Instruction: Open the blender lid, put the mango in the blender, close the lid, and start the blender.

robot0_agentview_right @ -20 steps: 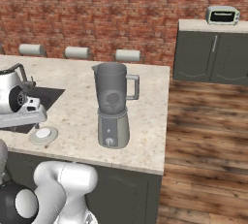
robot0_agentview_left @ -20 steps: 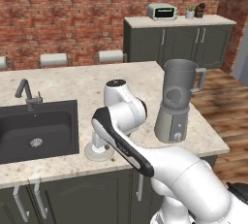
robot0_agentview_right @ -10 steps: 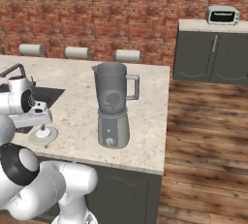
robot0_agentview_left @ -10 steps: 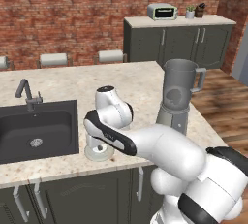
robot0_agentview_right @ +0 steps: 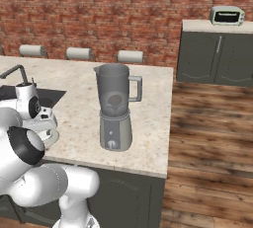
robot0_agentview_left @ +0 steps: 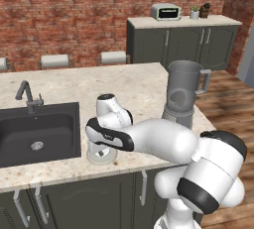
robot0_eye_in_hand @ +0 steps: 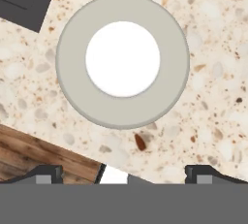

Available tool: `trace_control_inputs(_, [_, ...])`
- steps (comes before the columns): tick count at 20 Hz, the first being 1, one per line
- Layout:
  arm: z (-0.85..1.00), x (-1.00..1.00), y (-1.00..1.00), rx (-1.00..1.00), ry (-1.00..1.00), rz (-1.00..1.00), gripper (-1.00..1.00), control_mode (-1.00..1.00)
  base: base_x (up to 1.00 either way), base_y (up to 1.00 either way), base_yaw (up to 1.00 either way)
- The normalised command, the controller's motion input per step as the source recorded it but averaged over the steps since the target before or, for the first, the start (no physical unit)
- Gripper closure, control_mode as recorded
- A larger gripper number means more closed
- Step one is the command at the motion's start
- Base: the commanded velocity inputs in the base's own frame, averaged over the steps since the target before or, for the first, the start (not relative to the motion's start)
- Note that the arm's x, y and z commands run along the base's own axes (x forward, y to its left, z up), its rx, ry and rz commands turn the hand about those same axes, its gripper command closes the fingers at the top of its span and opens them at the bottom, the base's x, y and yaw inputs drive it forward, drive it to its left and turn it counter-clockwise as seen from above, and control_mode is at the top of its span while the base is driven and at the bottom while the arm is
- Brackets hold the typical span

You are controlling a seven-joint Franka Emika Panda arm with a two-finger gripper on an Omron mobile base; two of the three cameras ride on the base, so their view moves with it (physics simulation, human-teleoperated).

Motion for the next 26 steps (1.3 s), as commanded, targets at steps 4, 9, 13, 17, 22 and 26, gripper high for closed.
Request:
trace_control_inputs(4, [-0.23,0.17,0.07,0.0,-0.04,0.0,-1.0,-1.0,0.0,0.0,0.0])
trace_control_inputs(9, [-0.19,0.12,0.06,0.0,-0.05,0.0,-1.0,-1.0,0.0,0.0,0.0])
trace_control_inputs(13, [-0.12,0.08,0.0,0.0,-0.05,0.0,-1.0,-1.0,0.0,0.0,0.0])
trace_control_inputs(17, [-0.06,0.12,0.0,0.0,-0.06,0.0,-1.0,-1.0,0.0,0.0,0.0])
trace_control_inputs(22, [-0.14,0.05,0.05,0.0,-0.05,0.0,-1.0,-1.0,0.0,0.0,0.0])
trace_control_inputs(26, [-0.19,0.0,0.01,0.0,-0.04,0.0,-1.0,-1.0,0.0,0.0,0.0])
